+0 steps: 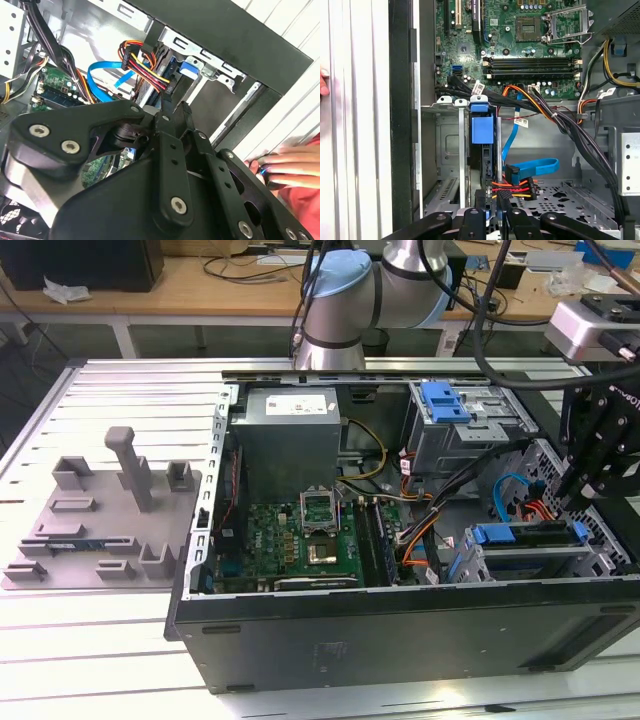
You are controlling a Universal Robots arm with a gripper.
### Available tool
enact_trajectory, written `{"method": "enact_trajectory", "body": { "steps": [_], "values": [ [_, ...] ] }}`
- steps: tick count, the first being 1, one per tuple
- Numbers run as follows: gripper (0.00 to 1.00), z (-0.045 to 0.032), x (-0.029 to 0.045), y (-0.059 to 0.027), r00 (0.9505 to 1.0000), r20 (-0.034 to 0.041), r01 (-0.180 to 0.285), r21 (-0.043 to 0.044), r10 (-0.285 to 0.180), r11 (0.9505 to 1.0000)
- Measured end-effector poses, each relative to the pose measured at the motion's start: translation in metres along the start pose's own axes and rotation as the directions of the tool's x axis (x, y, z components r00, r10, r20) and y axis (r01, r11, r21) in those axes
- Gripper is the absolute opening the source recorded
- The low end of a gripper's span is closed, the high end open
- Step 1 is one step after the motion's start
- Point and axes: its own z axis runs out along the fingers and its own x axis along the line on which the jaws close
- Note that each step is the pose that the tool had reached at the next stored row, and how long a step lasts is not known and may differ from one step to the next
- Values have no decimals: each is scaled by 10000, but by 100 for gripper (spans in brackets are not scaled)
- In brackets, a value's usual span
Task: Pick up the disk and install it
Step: 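Insert the first disk wire, then insert the second disk wire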
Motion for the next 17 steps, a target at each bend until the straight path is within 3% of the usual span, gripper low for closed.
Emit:
{"method": "enact_trajectory", "body": {
  "steps": [14, 16, 17],
  "values": [
    [24, -3, -1, -3, 10000, -5, 2, -6, -2, 10000],
    [24, -5, -12, -11, 10000, -77, 2, -63, -3, 10000],
    [24, -5, -24, -14, 9999, -170, 4, -123, -6, 9999]
  ]
}}
